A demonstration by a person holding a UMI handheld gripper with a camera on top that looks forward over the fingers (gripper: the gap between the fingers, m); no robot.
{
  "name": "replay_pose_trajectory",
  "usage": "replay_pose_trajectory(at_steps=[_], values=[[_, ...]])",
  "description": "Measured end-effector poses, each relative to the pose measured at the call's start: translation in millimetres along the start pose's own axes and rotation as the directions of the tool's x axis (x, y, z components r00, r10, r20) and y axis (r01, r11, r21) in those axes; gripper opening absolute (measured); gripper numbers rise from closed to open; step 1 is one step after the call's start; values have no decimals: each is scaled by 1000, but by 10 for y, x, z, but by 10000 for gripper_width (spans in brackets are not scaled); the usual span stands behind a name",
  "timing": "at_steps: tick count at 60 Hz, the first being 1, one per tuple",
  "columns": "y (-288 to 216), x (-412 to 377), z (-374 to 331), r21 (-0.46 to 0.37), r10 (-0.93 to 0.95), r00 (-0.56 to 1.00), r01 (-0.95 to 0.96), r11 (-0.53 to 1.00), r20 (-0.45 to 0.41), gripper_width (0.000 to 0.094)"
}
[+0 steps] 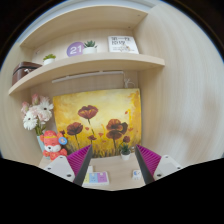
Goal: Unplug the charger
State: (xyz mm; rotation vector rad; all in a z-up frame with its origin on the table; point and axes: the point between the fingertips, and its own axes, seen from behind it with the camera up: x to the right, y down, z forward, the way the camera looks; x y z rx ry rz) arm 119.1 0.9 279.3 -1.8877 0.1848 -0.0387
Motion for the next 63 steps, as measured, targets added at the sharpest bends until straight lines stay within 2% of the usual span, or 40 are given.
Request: replay_pose_trajectory(at_steps=[7, 23, 35, 63], values=[[13, -446, -451, 30, -33, 999, 32, 999, 43, 860], [761, -1317, -1220, -75, -72, 985, 85, 994, 158, 868], [918, -1625, -1540, -78, -114, 970, 133, 988, 215, 870], [1067, -1546, -1799, -110, -94, 973, 119, 987, 212, 867]])
